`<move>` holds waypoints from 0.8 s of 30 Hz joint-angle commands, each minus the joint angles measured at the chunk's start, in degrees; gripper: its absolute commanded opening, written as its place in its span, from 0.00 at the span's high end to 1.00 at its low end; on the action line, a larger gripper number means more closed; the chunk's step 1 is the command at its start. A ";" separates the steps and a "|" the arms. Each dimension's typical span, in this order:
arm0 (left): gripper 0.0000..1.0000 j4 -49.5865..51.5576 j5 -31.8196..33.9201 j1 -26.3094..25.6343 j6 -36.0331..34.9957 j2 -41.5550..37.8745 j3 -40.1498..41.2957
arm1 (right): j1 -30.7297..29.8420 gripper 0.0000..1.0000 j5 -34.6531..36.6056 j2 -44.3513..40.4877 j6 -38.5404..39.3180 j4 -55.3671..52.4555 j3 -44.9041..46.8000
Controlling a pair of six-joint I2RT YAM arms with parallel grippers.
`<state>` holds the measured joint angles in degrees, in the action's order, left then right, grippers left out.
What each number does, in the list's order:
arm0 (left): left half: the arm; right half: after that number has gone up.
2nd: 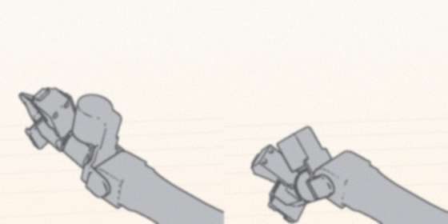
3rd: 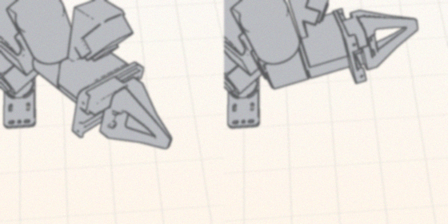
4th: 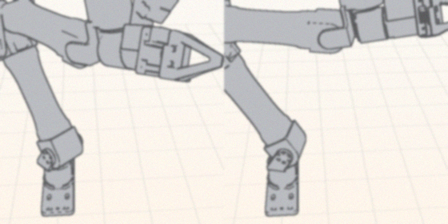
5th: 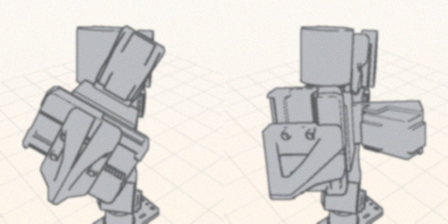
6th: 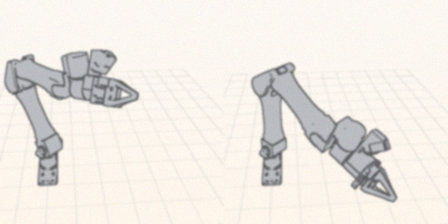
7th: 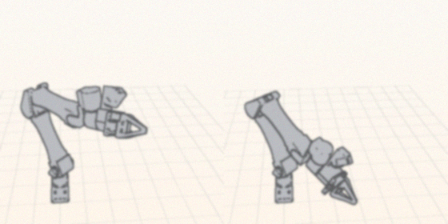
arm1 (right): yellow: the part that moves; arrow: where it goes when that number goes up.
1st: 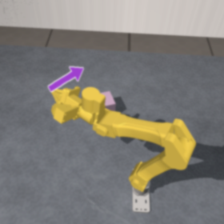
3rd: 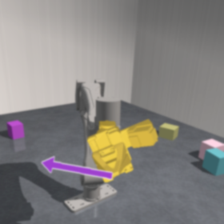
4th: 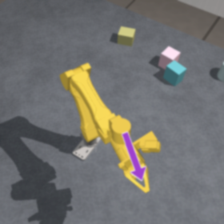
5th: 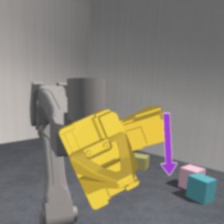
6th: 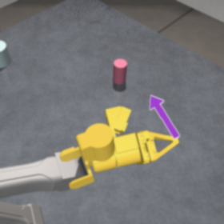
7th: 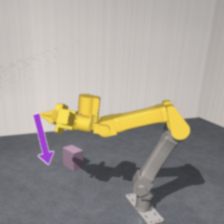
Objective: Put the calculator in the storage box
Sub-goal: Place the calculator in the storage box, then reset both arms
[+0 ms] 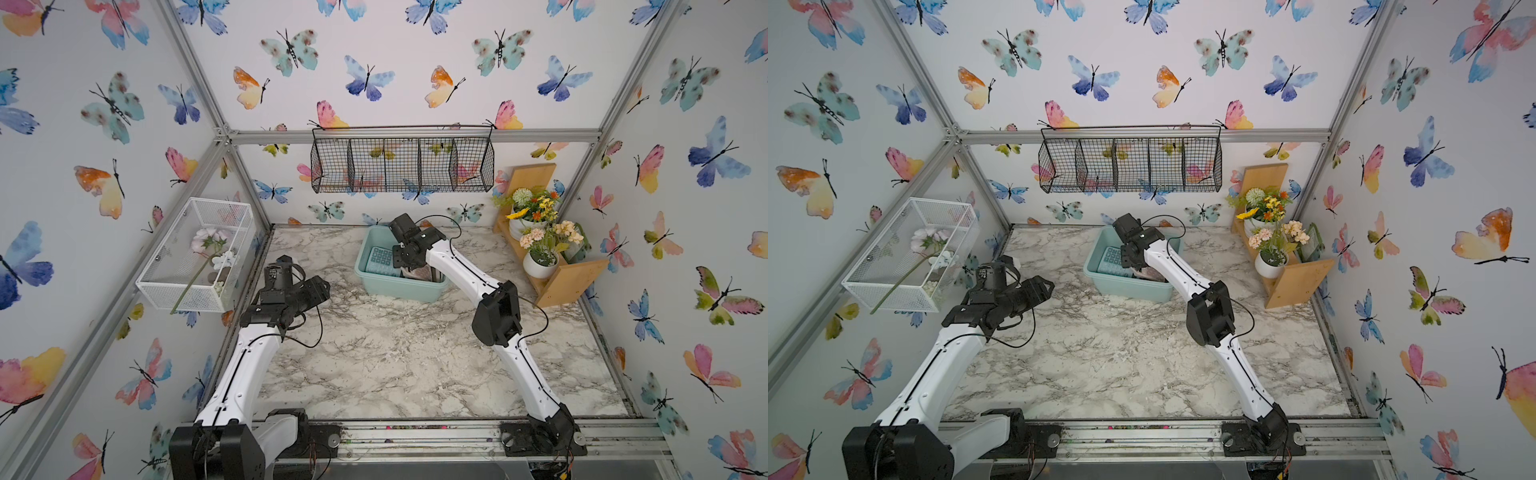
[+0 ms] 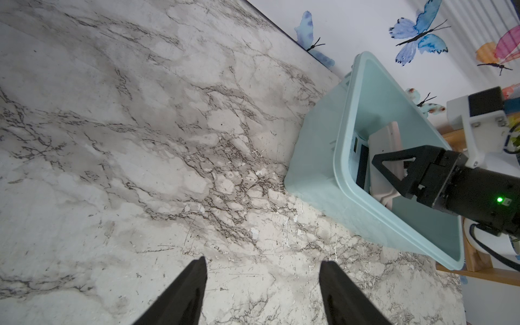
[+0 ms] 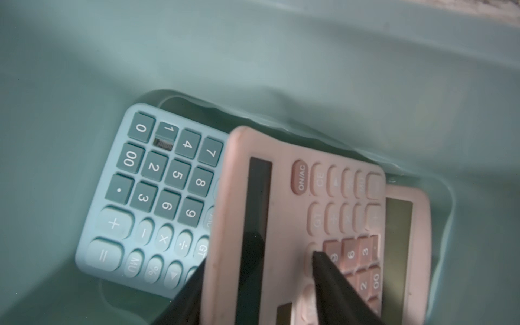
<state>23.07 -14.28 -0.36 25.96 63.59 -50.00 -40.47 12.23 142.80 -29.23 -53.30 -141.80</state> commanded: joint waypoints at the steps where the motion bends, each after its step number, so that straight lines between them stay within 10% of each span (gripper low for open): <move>1: 0.31 0.28 0.21 0.21 -0.60 -0.31 -0.63 | 0.04 0.36 0.75 -7.60 0.99 1.88 2.72; 15: 0.28 -0.22 1.74 0.18 -0.74 0.92 -1.89 | -0.58 0.21 8.27 -37.89 7.87 16.45 33.64; 24: 0.24 -2.65 6.93 0.28 -0.51 -0.49 -0.99 | -0.41 0.01 19.46 -67.62 34.86 61.51 83.11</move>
<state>22.33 -11.55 -0.38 25.74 64.49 -50.92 -40.93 24.45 80.97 -6.44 -11.49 -68.60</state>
